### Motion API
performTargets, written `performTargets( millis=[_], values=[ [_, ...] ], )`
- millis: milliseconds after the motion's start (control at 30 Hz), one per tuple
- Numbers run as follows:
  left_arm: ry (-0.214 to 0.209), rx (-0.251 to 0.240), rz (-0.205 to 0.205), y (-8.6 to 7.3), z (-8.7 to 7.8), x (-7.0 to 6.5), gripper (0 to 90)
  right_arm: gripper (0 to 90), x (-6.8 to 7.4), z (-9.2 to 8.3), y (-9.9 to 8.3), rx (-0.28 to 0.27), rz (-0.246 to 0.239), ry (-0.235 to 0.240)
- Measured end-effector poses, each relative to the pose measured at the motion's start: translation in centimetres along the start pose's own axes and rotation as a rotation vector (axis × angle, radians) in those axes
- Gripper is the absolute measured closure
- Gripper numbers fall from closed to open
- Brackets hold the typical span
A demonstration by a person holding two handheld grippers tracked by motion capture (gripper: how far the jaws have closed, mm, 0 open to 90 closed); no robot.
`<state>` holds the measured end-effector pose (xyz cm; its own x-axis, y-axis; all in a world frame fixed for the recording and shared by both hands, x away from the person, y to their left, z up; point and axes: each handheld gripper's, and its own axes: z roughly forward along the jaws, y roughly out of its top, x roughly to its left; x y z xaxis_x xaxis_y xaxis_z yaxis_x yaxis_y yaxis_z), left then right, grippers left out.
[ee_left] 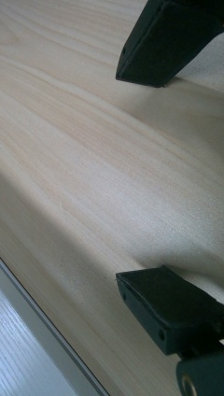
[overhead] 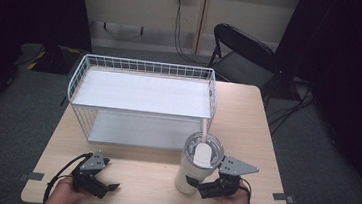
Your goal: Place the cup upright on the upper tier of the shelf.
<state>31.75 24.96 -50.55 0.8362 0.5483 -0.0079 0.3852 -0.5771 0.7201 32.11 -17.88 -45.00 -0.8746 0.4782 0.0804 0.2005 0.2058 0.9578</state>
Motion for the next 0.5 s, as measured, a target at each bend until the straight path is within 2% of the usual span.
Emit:
performTargets(
  millis=[300, 500],
  values=[
    [0.0, 0.0, 0.0, 0.0, 0.0, 0.0, 4.3, 10.4, -0.3, -1.0, 1.6, 0.007, -0.02, -0.02],
    [0.0, 0.0, 0.0, 0.0, 0.0, 0.0, 4.3, 10.4, -0.5, -1.2, 3.0, 0.013, -0.024, -0.013]
  ],
)
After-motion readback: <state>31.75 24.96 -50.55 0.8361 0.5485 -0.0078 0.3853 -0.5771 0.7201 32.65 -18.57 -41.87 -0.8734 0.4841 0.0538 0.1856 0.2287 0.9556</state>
